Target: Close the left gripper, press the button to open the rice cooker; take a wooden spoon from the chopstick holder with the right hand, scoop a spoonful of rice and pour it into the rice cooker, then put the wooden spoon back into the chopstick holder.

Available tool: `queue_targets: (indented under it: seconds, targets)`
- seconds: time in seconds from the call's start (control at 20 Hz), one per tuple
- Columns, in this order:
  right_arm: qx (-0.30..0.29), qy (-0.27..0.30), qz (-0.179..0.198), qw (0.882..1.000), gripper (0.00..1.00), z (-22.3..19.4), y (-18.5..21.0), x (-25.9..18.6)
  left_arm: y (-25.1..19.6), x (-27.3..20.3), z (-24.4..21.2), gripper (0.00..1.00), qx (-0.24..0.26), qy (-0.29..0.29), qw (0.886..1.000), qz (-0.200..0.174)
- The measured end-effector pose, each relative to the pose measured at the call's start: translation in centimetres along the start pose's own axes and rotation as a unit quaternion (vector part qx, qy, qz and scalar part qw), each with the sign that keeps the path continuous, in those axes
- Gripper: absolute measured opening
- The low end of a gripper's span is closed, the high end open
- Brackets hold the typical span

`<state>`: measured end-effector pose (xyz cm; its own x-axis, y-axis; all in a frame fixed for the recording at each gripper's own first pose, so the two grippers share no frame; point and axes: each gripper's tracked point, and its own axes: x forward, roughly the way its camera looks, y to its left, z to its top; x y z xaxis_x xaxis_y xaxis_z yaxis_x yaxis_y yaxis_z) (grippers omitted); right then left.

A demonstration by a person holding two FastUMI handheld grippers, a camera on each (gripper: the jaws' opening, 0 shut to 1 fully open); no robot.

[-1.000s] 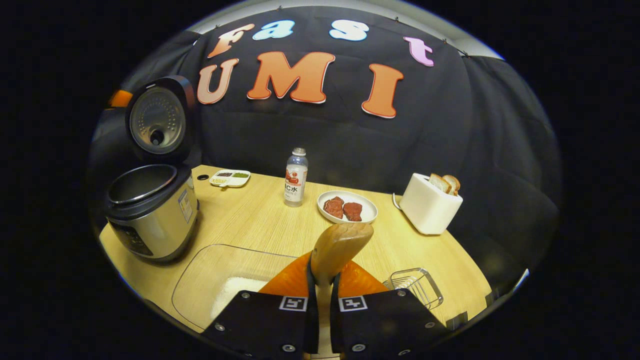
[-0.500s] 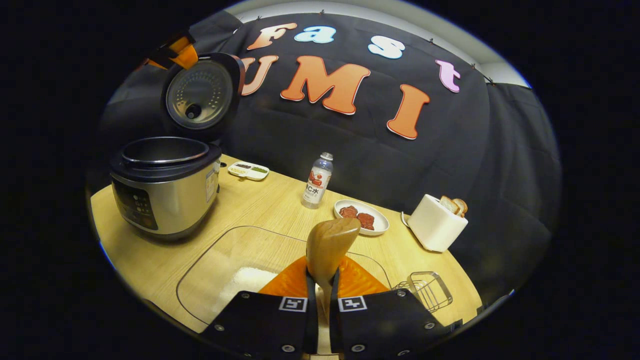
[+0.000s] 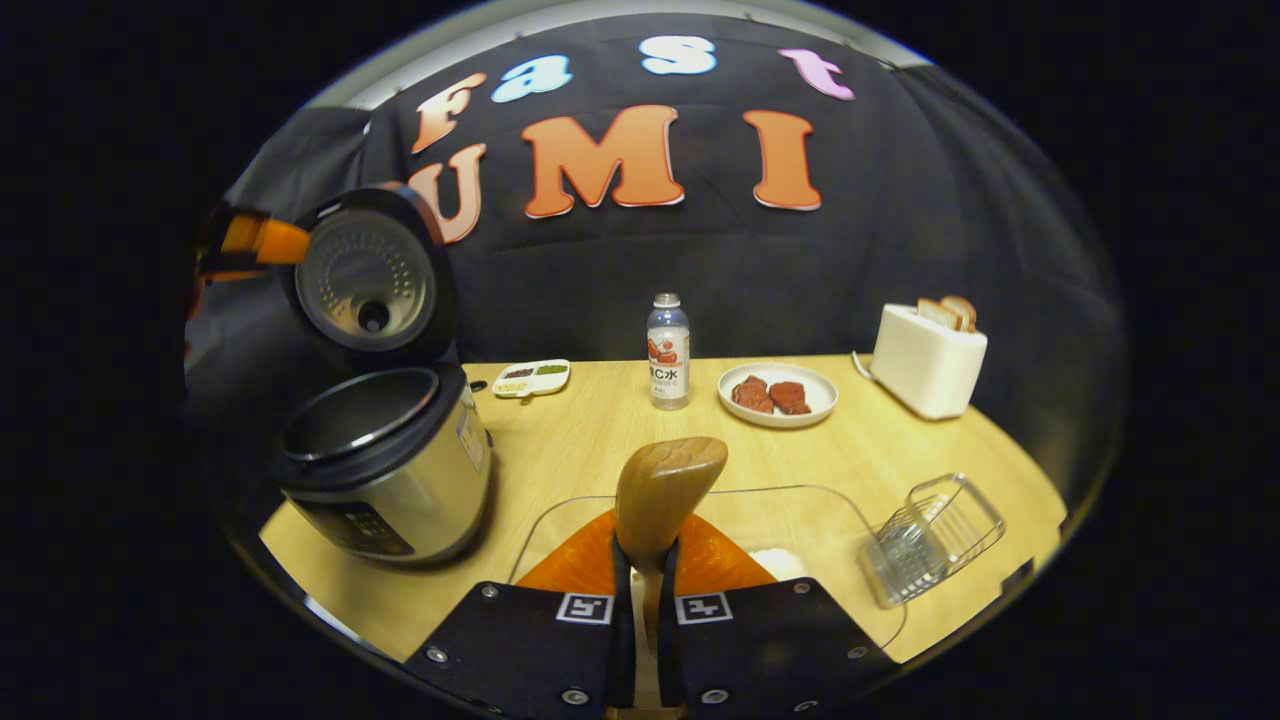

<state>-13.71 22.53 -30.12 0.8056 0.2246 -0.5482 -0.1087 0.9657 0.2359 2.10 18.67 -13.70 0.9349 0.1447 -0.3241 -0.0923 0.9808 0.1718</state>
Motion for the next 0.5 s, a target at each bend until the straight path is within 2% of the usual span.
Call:
queue_targets:
  seconds: [0.1,0.2,0.35,0.5]
  targets:
    - [0.050,0.020,0.010,0.998,0.08,-0.1,0.1,0.1,0.5,-0.2,-0.3,1.00,-0.005,0.002,1.000,0.005]
    - [0.118,0.039,0.010,0.992,0.08,-0.2,-0.6,0.5,1.1,-0.3,-0.5,1.00,-0.007,0.003,1.000,0.010]
    - [0.201,0.061,0.006,0.978,0.08,-0.8,-1.9,1.1,2.1,-0.5,-0.9,1.00,-0.009,0.007,1.000,0.018]
    - [0.276,0.082,0.007,0.958,0.08,-1.3,-3.0,1.6,2.7,-0.6,-1.0,1.00,-0.012,0.008,1.000,0.021]
